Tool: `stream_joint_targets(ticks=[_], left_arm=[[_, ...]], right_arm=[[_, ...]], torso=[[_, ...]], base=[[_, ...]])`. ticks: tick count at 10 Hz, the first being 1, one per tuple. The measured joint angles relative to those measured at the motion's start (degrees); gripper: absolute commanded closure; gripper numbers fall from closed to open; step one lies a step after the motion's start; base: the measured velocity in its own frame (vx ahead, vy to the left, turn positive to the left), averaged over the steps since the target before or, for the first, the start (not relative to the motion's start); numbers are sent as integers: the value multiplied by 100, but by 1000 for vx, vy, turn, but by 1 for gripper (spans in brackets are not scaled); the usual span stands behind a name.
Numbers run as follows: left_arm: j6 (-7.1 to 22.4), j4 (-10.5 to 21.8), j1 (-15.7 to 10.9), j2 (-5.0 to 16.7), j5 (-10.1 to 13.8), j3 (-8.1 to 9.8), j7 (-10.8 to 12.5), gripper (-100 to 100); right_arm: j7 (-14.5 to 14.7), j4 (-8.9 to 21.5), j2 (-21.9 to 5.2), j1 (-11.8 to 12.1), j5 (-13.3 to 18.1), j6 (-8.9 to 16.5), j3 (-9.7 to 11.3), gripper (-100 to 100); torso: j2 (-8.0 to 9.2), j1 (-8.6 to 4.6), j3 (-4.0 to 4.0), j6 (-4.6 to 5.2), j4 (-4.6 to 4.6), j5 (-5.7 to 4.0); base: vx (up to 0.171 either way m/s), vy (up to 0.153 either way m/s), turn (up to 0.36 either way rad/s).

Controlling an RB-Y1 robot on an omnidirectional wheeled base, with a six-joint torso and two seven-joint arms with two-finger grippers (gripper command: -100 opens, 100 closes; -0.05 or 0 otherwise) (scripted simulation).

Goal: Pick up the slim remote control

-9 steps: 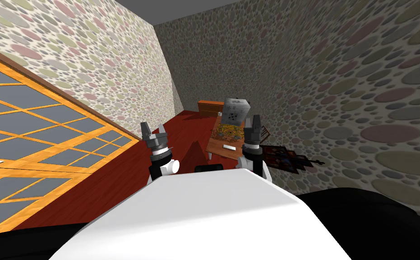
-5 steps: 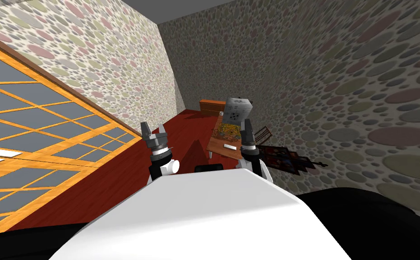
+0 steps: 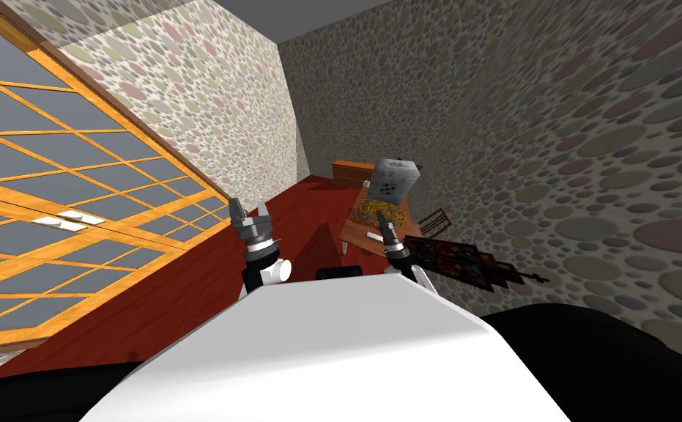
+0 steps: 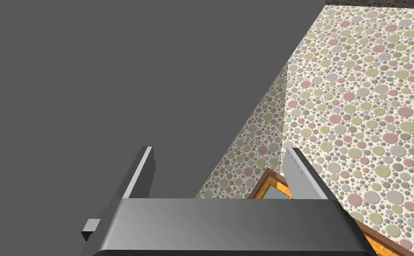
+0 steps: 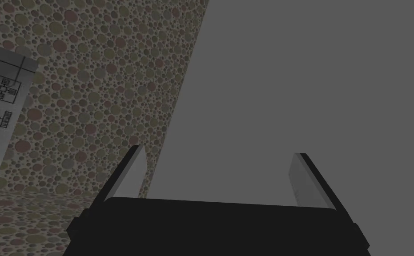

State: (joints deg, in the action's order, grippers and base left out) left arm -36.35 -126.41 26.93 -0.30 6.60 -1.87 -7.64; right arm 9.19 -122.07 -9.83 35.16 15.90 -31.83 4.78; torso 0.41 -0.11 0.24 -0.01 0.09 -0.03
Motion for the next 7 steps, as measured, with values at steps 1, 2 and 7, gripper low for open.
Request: stream_joint_targets(ticks=[1, 2, 7], left_arm=[[0, 0, 0, 0, 0, 0, 0, 0], [0, 0, 1, 0, 0, 1, 0, 0], [0, 0, 2, 0, 0, 1, 0, 0]], right_arm=[[-9, 201, -146, -18, 154, 111, 30, -100], [-4, 366, -184, -19, 239, 164, 69, -100], [55, 1200, -518, 225, 834, 243, 334, -100]], torso=[[6, -6, 4, 1, 2, -1], [-4, 0, -1, 3, 0, 0], [-23, -3, -12, 3, -4, 0]], base=[[-92, -11, 77], [-64, 10, 220], [-60, -9, 179]])
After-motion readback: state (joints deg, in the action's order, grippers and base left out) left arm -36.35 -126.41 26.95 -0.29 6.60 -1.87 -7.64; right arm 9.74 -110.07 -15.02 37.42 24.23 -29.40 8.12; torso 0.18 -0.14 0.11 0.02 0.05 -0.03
